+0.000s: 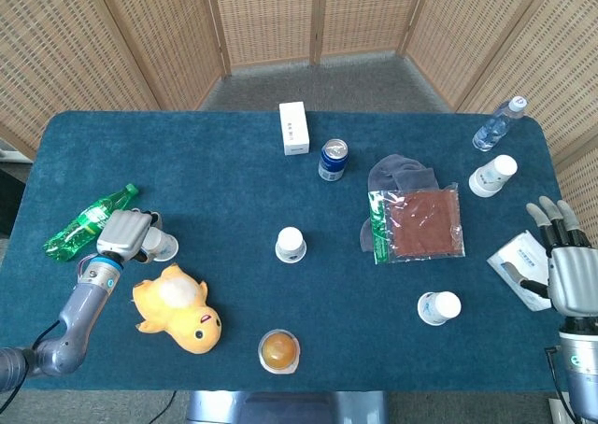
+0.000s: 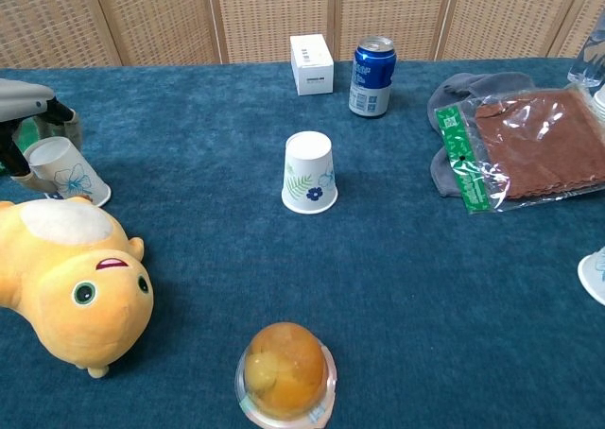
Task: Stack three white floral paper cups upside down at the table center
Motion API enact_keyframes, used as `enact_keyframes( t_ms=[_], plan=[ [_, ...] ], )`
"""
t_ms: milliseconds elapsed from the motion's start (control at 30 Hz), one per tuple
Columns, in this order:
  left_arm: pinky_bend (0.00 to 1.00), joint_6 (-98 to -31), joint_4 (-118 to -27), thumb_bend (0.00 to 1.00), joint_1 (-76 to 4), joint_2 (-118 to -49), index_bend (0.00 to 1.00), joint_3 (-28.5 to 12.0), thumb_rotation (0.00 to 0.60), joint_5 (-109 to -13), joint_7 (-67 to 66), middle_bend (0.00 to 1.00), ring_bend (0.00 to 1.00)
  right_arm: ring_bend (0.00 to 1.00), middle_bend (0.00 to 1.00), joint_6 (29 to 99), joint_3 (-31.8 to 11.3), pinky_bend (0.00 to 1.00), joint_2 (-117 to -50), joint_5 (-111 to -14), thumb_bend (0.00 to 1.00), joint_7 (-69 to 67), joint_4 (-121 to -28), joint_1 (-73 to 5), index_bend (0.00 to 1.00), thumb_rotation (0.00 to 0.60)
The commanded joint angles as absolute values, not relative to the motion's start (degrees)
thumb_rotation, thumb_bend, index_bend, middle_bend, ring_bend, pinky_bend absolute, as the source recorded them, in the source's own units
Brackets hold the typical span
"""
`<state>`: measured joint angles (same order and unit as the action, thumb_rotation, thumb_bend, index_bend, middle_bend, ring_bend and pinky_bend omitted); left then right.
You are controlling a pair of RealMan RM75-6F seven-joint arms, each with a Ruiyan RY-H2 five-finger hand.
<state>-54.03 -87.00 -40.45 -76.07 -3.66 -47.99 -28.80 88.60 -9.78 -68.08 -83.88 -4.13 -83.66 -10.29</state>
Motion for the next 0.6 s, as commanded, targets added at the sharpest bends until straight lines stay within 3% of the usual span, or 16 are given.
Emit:
enact_keyframes(
  t_ms=[33, 233, 600],
  plan=[
    [0.62, -54.53, -87.01, 0.26, -40.28, -76.17, 0.46, -3.69, 0.6, -48.19, -28.92, 0.47, 0.4, 0.0, 0.08, 88.53, -9.79, 0.3, -68.06, -83.91, 0.23, -4.15, -83.68, -10.27, 0.12, 0.6],
    [0.62, -54.61, -89.67, 0.27, -39.88, -74.12, 0.45, -4.76, 0.6, -48.17, -26.97, 0.47, 0.41, 0.0, 0.08, 88.43, -9.81, 0.3, -68.03, -83.99, 0.23, -4.1, -83.83, -10.2, 0.12, 0.6],
    [0.62, -52.83, -101.86, 0.26, -40.89, -63.38, 0.44, -9.79, 0.6, -50.46, -20.3, 0.46, 0.4, 0.0, 0.08, 87.87, -9.65, 0.3, -68.23, -84.17, 0.23, -3.7, -84.05, -10.25, 0.12, 0.6]
  ],
)
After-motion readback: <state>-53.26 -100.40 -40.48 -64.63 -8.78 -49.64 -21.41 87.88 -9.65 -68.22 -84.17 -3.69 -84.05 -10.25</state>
